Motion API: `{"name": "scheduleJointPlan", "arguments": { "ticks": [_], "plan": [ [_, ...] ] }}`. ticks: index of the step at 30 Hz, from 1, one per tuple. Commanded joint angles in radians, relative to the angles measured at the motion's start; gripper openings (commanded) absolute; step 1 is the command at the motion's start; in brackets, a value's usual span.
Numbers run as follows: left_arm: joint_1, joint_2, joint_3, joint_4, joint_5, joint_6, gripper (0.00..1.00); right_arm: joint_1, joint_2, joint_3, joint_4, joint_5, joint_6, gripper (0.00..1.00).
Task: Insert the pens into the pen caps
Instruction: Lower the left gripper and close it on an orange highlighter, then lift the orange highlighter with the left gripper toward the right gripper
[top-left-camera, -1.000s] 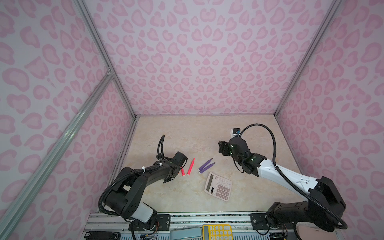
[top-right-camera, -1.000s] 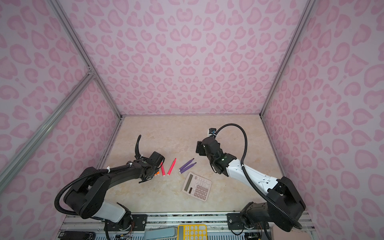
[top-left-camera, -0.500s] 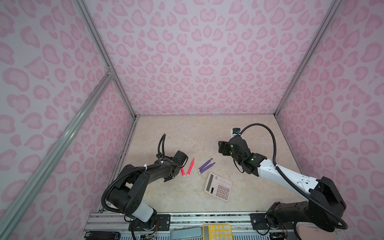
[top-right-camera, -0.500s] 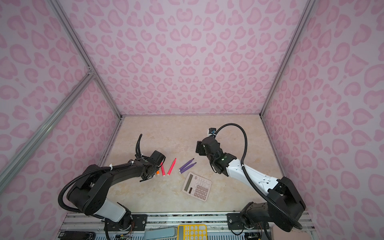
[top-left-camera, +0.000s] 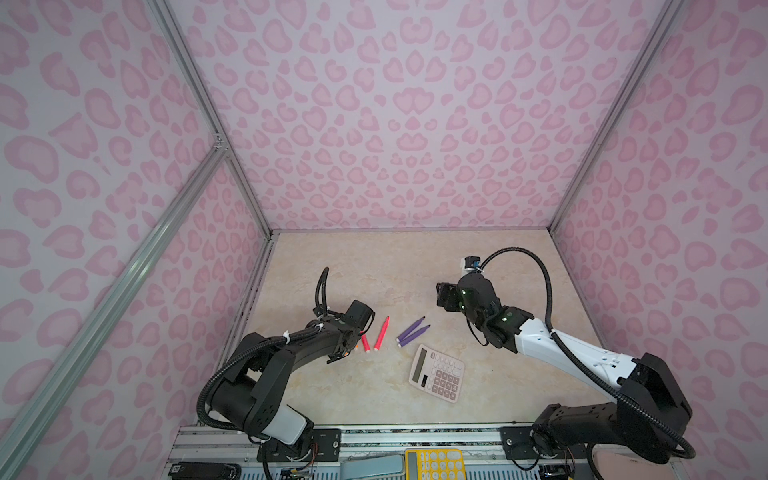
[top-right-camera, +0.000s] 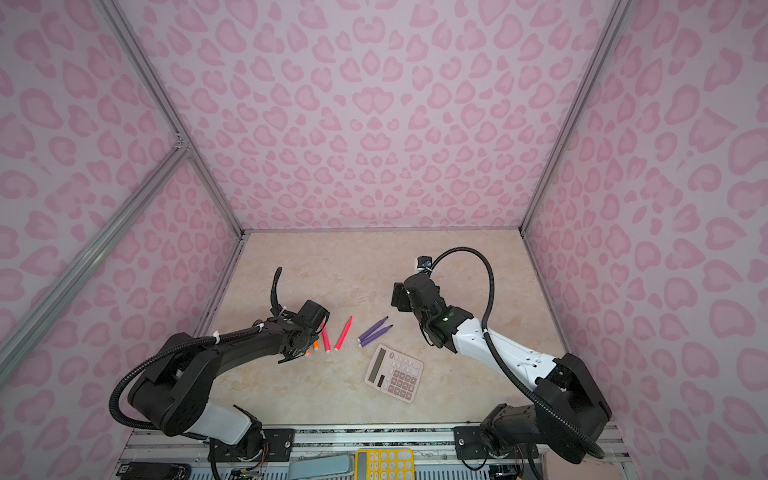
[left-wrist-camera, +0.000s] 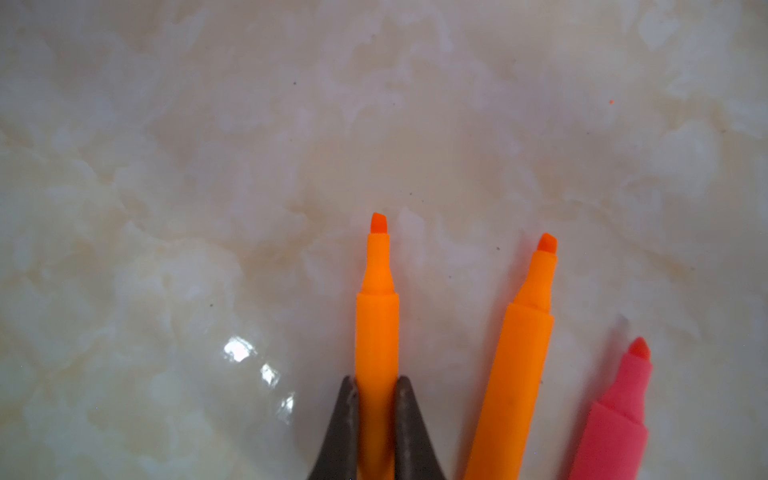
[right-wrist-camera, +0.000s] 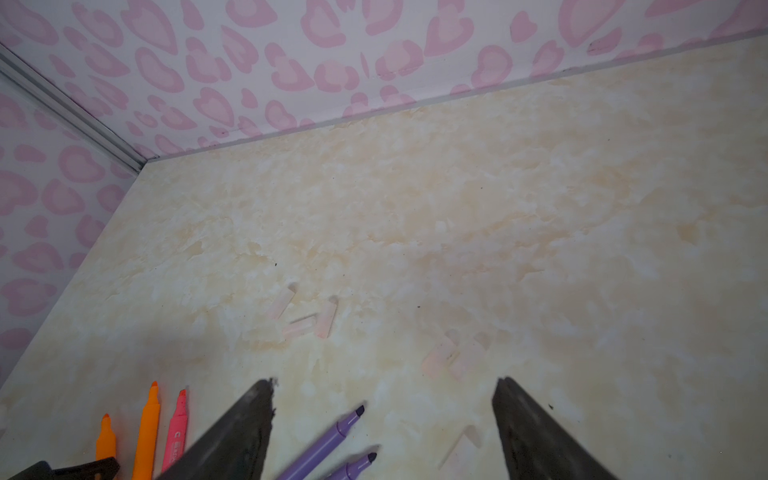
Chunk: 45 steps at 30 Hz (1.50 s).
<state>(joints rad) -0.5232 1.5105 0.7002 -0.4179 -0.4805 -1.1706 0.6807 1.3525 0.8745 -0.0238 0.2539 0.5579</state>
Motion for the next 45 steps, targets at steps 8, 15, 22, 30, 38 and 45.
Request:
{"name": "scheduleJointPlan", "arguments": {
  "ticks": [8,15,22,30,38,45],
  "plan": [
    [0.011,-0.221,-0.023,-0.033,-0.036,0.098,0.03,0.001,-0.029,-0.032,0.028,-0.008,0.013,0.84],
    [0.001,-0.540,-0.128,0.102,-0.018,0.316,0.04,0.001,-0.079,-0.079,0.079,-0.025,0.034,0.84],
    [-0.047,-0.749,-0.294,0.496,0.293,0.644,0.04,0.017,-0.131,-0.147,0.174,-0.070,0.075,0.84],
    [-0.066,-0.694,-0.273,0.559,0.541,0.727,0.04,0.065,-0.159,-0.189,0.233,-0.046,0.101,0.84],
    [-0.127,-0.598,-0.333,0.792,0.612,0.711,0.04,0.126,-0.156,-0.214,0.284,-0.016,0.120,0.83],
    [-0.207,-0.470,-0.281,0.835,0.579,0.729,0.04,0.173,-0.101,-0.181,0.302,-0.022,0.123,0.83]
  ]
}}
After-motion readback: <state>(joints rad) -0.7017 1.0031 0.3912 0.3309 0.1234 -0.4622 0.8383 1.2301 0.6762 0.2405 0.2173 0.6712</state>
